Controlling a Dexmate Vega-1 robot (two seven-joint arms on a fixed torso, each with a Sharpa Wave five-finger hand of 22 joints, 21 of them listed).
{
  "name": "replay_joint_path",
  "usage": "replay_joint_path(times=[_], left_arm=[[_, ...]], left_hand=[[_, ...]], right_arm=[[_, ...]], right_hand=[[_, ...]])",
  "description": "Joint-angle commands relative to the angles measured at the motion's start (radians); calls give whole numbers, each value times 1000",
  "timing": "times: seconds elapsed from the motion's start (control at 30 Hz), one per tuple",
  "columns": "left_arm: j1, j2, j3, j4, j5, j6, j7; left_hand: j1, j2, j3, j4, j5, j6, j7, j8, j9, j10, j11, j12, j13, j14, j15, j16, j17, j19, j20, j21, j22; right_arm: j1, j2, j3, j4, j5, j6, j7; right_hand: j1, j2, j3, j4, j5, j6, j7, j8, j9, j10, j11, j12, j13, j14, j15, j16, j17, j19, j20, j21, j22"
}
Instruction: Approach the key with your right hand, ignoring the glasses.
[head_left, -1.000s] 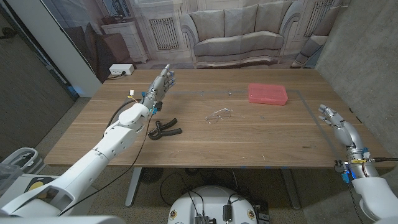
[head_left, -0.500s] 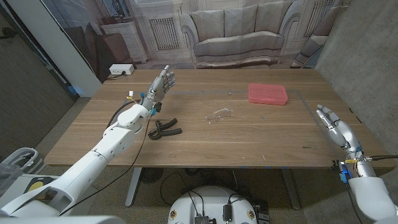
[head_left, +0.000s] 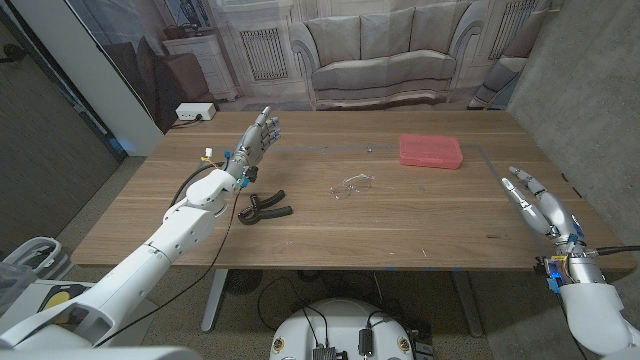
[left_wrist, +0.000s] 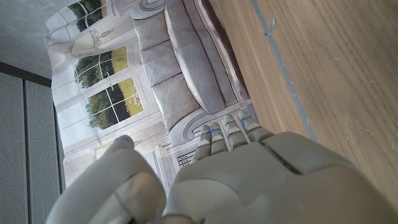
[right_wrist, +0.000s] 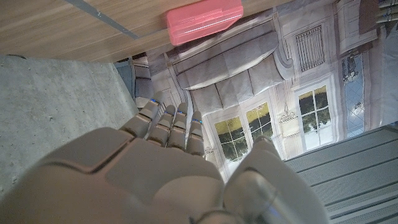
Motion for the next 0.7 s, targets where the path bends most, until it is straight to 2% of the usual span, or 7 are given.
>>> replay_joint_path(times=[0.03, 0.2, 0.47, 0.57, 0.7], left_arm=[[21, 27, -12, -45, 17, 10, 27], [20, 33, -10, -51, 17, 24, 25], [18, 27, -8, -54, 20, 16, 27], [21, 26, -10, -55, 15, 12, 22], [30, 28, -14, -61, 15, 9, 29]], left_hand=[[1, 8, -1, 1, -3, 7, 0, 0, 5, 2, -5, -2, 2, 5, -2, -3, 2, 3, -22, -3, 4], [2, 8, -2, 0, -4, 6, 1, -1, 5, 3, -5, -2, 2, 5, -1, -3, 2, 2, -21, -4, 4], [2, 9, -3, 0, -4, 6, 0, -1, 5, 5, -5, -1, 2, 6, 0, -3, 2, 3, -22, -6, 4], [3, 9, -4, 0, -4, 7, 1, -1, 5, 4, -3, -2, 2, 6, -1, -3, 2, 2, -22, -6, 4], [3, 9, -4, 0, -4, 7, 1, -1, 5, 5, -4, -1, 2, 6, -2, -3, 2, 2, -22, -7, 4]], right_arm=[[-26, -3, -12, -34, -103, -76, -67], [-33, -12, -31, -49, -153, -108, -95], [-44, -34, -39, -59, -170, -136, -109], [-47, -37, -43, -60, -210, -163, -134], [-55, -48, -45, -62, -228, -183, -148]], right_hand=[[7, -5, -3, 0, 4, 2, -5, 6, 6, 9, 0, 9, 5, 14, 1, 0, 1, 10, -2, -4, 4], [8, -7, -4, -2, 6, 6, -7, 6, 6, 14, -1, 10, 5, 17, -1, 0, 1, 13, -1, -6, 4], [8, -8, -5, -3, 9, 8, -9, 6, 6, 18, -5, 10, 6, 22, -2, 0, 1, 17, -2, -8, 4], [10, -8, -5, -6, 11, 14, -7, 8, 7, 23, 3, 12, 6, 26, -5, 1, 0, 21, -4, -10, 4], [13, -8, -4, -8, 13, 20, -7, 9, 7, 27, -2, 13, 6, 30, -8, 1, 0, 24, -5, -11, 4]])
